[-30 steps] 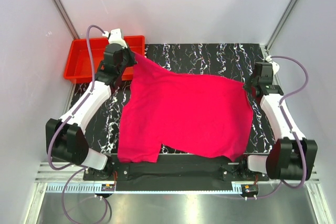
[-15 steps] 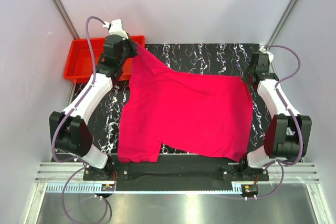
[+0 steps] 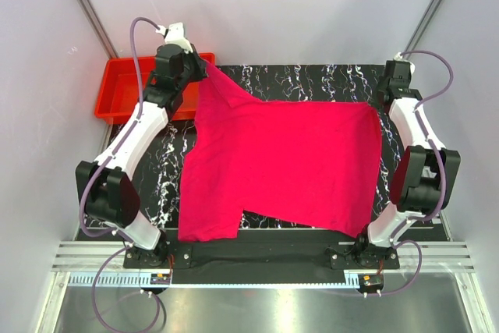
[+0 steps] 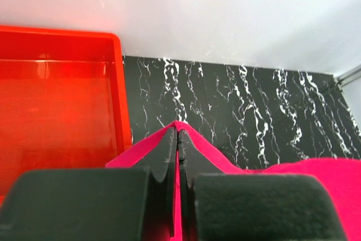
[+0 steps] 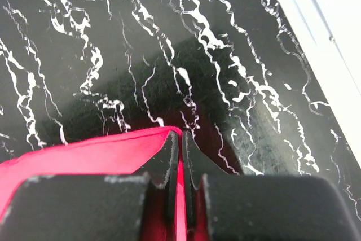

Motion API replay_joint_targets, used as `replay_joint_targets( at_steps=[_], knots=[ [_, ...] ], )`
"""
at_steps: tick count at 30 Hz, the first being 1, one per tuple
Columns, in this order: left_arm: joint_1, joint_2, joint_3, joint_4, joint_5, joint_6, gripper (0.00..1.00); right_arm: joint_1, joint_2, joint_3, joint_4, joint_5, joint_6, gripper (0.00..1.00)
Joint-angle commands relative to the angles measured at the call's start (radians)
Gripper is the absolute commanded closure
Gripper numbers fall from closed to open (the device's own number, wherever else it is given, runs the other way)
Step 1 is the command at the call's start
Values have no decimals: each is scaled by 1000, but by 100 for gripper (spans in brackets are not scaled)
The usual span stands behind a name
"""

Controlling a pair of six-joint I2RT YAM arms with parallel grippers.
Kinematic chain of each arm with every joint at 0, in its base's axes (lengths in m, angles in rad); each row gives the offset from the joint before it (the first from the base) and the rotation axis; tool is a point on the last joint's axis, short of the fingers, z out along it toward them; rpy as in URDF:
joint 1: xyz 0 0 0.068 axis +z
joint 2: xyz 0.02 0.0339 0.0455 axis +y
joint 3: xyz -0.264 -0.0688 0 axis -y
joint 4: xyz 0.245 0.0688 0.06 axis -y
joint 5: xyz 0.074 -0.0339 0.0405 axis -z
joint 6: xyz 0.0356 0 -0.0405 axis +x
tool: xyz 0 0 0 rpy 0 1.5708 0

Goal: Fold and stack the t-shirts
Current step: Fold the tshirt

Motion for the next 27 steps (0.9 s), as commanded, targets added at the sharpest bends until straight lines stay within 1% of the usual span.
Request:
replay_joint_targets(
  at_steps=[1, 3, 5, 7, 11, 15, 20, 27],
  knots=[
    [7, 9, 34, -3, 27, 21, 100, -4, 16, 77, -48, -44, 9, 100],
    [7, 11, 23, -11, 79, 15, 100, -4, 10, 86, -101, -71, 34, 100],
    [7, 8, 8, -41, 78, -5, 100, -4, 2, 76, -135, -111, 69, 100],
    [4, -15, -21, -46, 105, -26, 100, -4, -18, 53, -187, -125, 110, 100],
    [-1, -75, -91, -78, 69, -51, 100, -4, -68, 20, -270, -104, 135, 100],
    [-1, -133, -144, -141, 53, -28, 100, -4, -96, 8, -354, -70, 132, 100],
    [-1, -205, -169, -212, 35, -8, 100, -4, -131, -59, -394, -67, 127, 100],
    [-1, -287, -270, -256, 75, -11, 100, -4, -186, -127, -456, -61, 107, 100]
  ],
)
